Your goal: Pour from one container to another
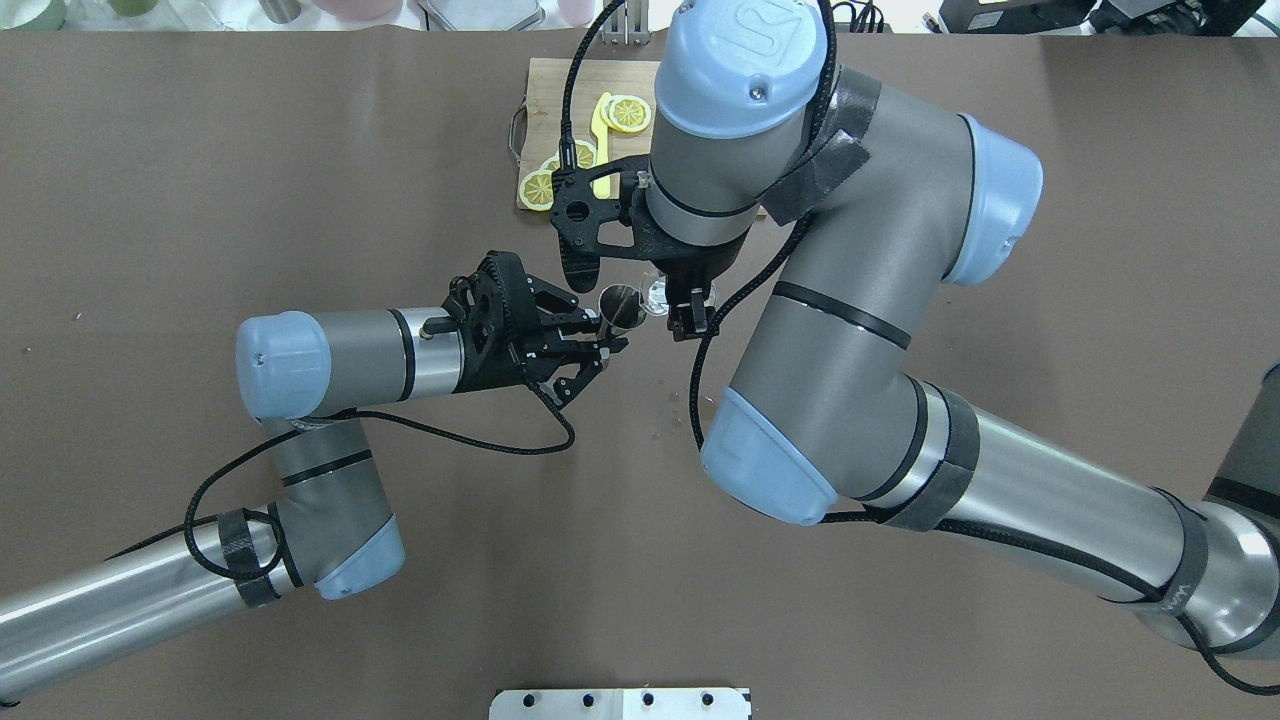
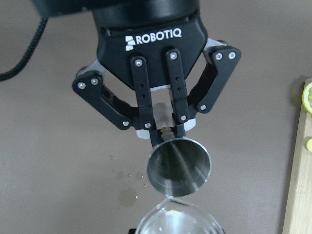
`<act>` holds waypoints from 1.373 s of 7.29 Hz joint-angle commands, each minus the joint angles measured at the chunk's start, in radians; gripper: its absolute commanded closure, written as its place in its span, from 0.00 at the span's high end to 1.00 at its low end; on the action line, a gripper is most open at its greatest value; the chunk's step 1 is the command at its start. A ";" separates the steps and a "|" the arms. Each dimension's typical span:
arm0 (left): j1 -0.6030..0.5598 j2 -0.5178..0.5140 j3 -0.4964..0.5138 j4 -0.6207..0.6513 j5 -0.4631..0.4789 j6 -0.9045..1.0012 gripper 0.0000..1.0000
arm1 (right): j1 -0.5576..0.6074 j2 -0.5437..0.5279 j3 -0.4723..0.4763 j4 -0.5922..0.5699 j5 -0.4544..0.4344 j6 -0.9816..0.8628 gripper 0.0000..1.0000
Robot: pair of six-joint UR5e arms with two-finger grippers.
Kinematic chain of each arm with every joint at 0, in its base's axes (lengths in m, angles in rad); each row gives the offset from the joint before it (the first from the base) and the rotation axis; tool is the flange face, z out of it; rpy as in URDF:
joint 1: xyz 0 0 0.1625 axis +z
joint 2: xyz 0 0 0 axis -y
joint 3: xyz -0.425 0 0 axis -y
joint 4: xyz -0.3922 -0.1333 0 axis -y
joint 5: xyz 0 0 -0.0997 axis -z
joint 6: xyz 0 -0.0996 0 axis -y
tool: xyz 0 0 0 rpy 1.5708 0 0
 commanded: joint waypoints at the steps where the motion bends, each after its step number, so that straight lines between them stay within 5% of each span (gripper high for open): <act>1: 0.000 0.002 0.000 0.000 0.000 0.001 0.00 | -0.004 0.025 -0.027 -0.015 -0.015 -0.002 0.00; 10: -0.003 0.005 0.000 -0.002 -0.002 0.001 0.00 | -0.024 0.088 -0.024 -0.179 -0.104 -0.103 0.00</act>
